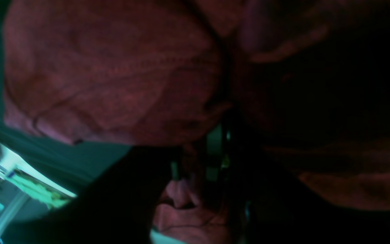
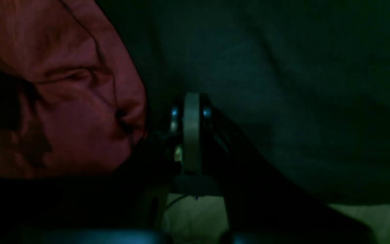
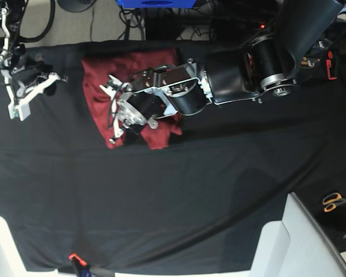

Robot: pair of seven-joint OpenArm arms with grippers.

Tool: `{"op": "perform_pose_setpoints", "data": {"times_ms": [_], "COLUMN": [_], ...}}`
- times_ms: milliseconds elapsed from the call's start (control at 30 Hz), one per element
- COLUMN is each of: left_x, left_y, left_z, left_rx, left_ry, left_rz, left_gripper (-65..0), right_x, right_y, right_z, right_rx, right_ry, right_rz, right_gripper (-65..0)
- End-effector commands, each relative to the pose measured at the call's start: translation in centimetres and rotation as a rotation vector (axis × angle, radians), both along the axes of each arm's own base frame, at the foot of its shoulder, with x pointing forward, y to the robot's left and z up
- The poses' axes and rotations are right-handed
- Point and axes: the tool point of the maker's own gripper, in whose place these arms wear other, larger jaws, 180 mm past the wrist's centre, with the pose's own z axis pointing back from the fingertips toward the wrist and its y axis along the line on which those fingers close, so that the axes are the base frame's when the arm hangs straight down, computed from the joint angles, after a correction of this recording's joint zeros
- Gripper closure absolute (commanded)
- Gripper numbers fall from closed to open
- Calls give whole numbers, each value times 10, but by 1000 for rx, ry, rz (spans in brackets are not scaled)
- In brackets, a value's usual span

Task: Fold the T-shirt properly
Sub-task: 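Fold the grasped collar end over the shirt body with the left gripper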

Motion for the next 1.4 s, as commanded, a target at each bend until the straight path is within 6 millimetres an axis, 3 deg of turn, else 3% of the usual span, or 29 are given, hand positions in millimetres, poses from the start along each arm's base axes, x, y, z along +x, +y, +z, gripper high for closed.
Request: {"op": "perform_pose_setpoints", "data": {"times_ms": [0, 267, 533, 767, 1367], "left_x": [-2, -6, 4, 33, 31], "left_y": [-20, -27, -4, 1, -1], "left_z": [9, 9, -6, 7, 7], "left_rx": [-58, -91, -23, -57, -55], "left_ry": [17, 45, 50, 23, 23], "left_rz": [-29, -36, 14, 95, 86], "left_gripper": [0, 0, 0, 0, 0], "right_x": [4, -1, -2, -2, -1], "right_y": [-4, 1, 0, 1, 1], "right_z": [3, -8, -8, -8, -8], "right_rx": [-5, 21, 21, 22, 23], "right_ry": [-17, 7, 10, 8, 7], "right_rz": [0, -26, -27, -28, -26], "right_gripper": [-8, -8, -8, -8, -8]}}
